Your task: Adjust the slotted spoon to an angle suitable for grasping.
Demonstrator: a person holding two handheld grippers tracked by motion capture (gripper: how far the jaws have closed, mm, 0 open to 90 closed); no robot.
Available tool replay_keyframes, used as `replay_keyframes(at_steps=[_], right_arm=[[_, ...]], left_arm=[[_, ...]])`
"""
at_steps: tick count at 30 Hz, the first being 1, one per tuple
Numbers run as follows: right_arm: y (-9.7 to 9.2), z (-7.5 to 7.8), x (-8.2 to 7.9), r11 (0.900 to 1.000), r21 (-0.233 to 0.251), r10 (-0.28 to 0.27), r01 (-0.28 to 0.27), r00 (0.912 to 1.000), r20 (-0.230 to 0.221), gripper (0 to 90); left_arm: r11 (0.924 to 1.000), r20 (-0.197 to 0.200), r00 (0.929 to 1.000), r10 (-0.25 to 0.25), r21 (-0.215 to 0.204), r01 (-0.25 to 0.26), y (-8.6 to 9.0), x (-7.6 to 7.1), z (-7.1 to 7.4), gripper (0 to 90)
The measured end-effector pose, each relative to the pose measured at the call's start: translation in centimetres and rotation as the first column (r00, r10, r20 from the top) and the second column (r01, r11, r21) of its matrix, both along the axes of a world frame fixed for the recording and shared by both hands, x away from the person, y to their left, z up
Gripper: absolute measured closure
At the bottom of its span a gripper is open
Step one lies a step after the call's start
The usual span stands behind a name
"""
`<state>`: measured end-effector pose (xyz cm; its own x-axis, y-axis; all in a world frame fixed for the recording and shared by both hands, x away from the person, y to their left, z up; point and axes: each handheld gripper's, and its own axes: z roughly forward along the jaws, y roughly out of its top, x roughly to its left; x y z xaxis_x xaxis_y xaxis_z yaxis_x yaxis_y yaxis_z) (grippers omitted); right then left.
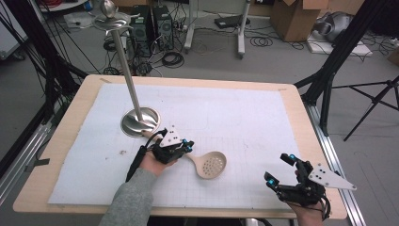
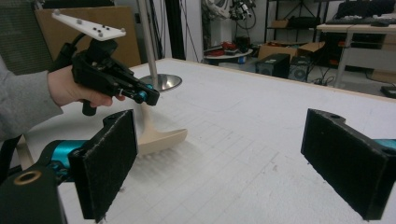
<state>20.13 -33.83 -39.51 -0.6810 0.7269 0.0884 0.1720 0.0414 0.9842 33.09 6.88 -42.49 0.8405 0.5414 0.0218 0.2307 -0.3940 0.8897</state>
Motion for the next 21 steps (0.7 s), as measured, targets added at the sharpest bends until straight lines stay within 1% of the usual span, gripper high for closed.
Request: replay_keyframes(at_steps=[1,2,4,7,10,11,12,14,15,17,19,20,21], right_arm=[[0.0,0.0,0.0,1.0,0.0,0.002,-0.002,1.0,0.0,9.9],[0.0,0.0,0.0,1.0,-0.001,0.003,-0.003,1.0,0.001,9.9],[-0.1,0.0,0.0,1.0,0.002,0.005,-0.005,1.0,0.0,9.8],[-0.1,0.0,0.1,0.9999,0.008,0.015,-0.015,0.9997,-0.018,9.9],[-0.1,-0.1,0.0,0.9999,0.006,0.009,-0.009,0.9997,-0.022,9.8],[-0.1,-0.1,0.0,1.0,0.006,0.006,-0.006,0.9999,-0.015,9.9],[-0.1,-0.1,0.0,1.0,0.006,0.005,-0.005,0.9999,-0.012,9.8],[-0.2,0.0,0.0,1.0,0.008,0.002,-0.002,0.9999,-0.011,9.9],[-0.2,0.0,0.0,1.0,0.006,0.001,-0.001,0.9999,-0.011,9.9],[-0.3,0.0,0.0,1.0,0.009,-0.001,0.001,0.9999,-0.011,9.8],[-0.3,-0.1,0.0,1.0,0.007,0.0,0.0,0.9999,-0.012,9.8],[-0.3,-0.1,0.0,1.0,0.008,-0.002,0.002,0.9998,-0.019,9.9],[-0.2,-0.2,0.0,1.0,0.003,0.001,-0.001,0.9998,-0.02,9.8]], left_arm=[[1.0,0.0,1.0,0.0,0.0,0.0,0.0,0.0,0.0,89.7],[1.0,-0.016,0.9998,0.007,-0.002,-0.007,-0.1,0.3,-0.1,89.7],[0.9997,-0.025,0.9997,0.006,0.022,-0.005,-0.3,0.5,-0.4,89.7],[0.9989,-0.036,0.9993,-0.001,0.048,0.002,-0.7,0.5,-0.7,89.7],[0.9985,-0.037,0.9993,-0.007,0.053,0.009,-0.9,0.5,-0.8,89.7],[0.9986,-0.038,0.9992,-0.008,0.052,0.01,-1.0,0.5,-0.9,89.7],[0.9981,-0.051,0.9987,0.002,0.061,0.001,-1.2,0.6,-1.1,89.7],[0.9972,-0.054,0.9985,0.005,0.074,-0.001,-1.3,0.6,-1.2,89.7],[0.9972,-0.054,0.9985,0.005,0.074,-0.001,-1.3,0.6,-1.2,89.7],[0.9969,-0.068,0.9977,0.001,0.079,0.005,-1.5,0.6,-1.4,89.7],[0.9962,-0.068,0.9977,-0.006,0.086,0.012,-1.5,0.6,-1.5,89.7],[0.9958,-0.072,0.9974,-0.006,0.09,0.013,-1.6,0.6,-1.6,89.7],[0.9945,-0.079,0.9968,-0.013,0.103,0.021,-1.8,0.6,-1.7,89.7]])
